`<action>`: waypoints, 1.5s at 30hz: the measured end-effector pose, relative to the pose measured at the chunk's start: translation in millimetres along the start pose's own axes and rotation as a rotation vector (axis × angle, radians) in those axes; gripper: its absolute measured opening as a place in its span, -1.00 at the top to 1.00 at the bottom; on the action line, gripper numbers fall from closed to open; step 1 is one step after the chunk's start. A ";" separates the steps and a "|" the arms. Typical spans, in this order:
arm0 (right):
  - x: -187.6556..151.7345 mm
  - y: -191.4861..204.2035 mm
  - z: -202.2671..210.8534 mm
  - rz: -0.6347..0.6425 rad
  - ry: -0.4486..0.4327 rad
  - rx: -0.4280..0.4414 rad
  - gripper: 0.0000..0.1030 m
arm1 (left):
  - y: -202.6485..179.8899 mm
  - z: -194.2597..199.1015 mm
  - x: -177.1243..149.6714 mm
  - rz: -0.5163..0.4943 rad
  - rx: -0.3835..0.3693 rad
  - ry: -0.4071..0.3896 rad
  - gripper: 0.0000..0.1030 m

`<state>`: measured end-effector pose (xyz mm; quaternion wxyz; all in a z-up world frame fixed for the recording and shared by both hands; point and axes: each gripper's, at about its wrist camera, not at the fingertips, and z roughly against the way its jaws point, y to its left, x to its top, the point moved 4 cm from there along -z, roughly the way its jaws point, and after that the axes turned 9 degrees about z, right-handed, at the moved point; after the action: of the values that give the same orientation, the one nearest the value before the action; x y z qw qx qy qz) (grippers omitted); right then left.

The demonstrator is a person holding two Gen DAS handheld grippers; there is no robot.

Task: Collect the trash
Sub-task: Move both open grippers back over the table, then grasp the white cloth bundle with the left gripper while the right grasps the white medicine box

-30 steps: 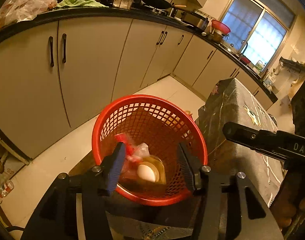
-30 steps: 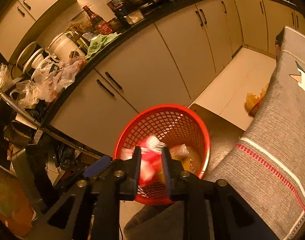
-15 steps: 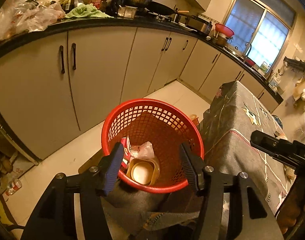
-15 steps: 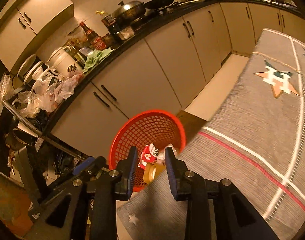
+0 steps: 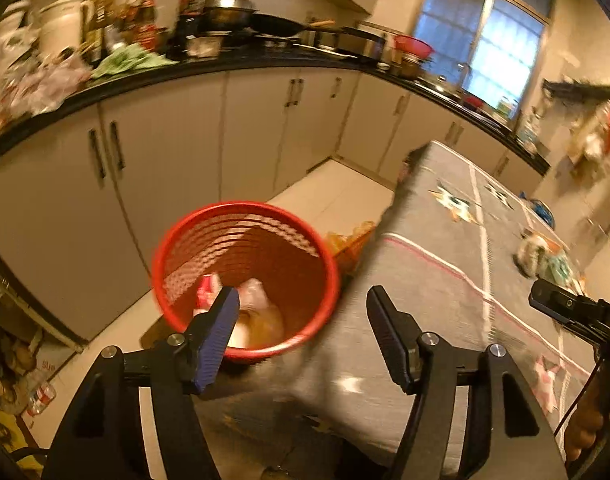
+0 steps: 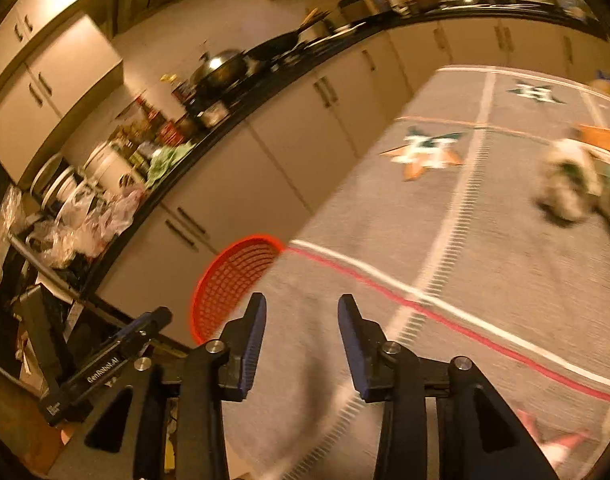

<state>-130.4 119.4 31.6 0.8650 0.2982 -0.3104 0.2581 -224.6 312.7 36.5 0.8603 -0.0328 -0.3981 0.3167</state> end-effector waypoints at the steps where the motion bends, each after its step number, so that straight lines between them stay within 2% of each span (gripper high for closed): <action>1: -2.4 -8.8 9.8 -0.010 -0.009 -0.012 0.20 | -11.6 0.9 -2.6 -0.018 -0.011 0.004 -0.28; 8: -28.7 -89.1 92.5 -0.098 -0.076 -0.151 0.02 | -85.9 0.4 -13.1 -0.109 -0.120 0.047 -0.29; 14: -50.4 -160.3 153.1 -0.185 -0.114 -0.287 -0.06 | -161.9 -0.8 -18.7 -0.229 -0.199 0.060 -0.34; 20: -57.1 -209.5 185.9 -0.256 -0.139 -0.363 -0.10 | -227.0 -25.5 -15.5 -0.304 -0.263 0.105 -0.35; 23: -50.4 -224.7 190.1 -0.257 -0.139 -0.384 -0.14 | -253.7 -46.4 -8.4 -0.326 -0.287 0.136 -0.35; 28: -29.0 -249.4 183.7 -0.262 -0.142 -0.430 -0.23 | -294.8 -87.1 -1.3 -0.309 -0.349 0.228 -0.36; 32: -15.7 -267.2 173.3 -0.279 -0.135 -0.454 -0.23 | -326.6 -124.7 -5.8 -0.331 -0.360 0.282 -0.37; 41: -7.5 -293.9 145.4 -0.282 -0.092 -0.505 -0.23 | -360.0 -183.5 -20.5 -0.359 -0.361 0.382 -0.37; 44: -8.8 -300.7 138.8 -0.280 -0.077 -0.524 -0.23 | -363.1 -188.0 -26.8 -0.360 -0.380 0.409 -0.36; 45: -8.5 -302.4 136.7 -0.281 -0.074 -0.529 -0.23 | -363.8 -187.9 -29.0 -0.366 -0.382 0.408 -0.29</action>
<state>2.6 -183.6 4.2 0.9280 0.1116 -0.3536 0.0350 82.8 42.8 1.6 0.9432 -0.1843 -0.2691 0.0636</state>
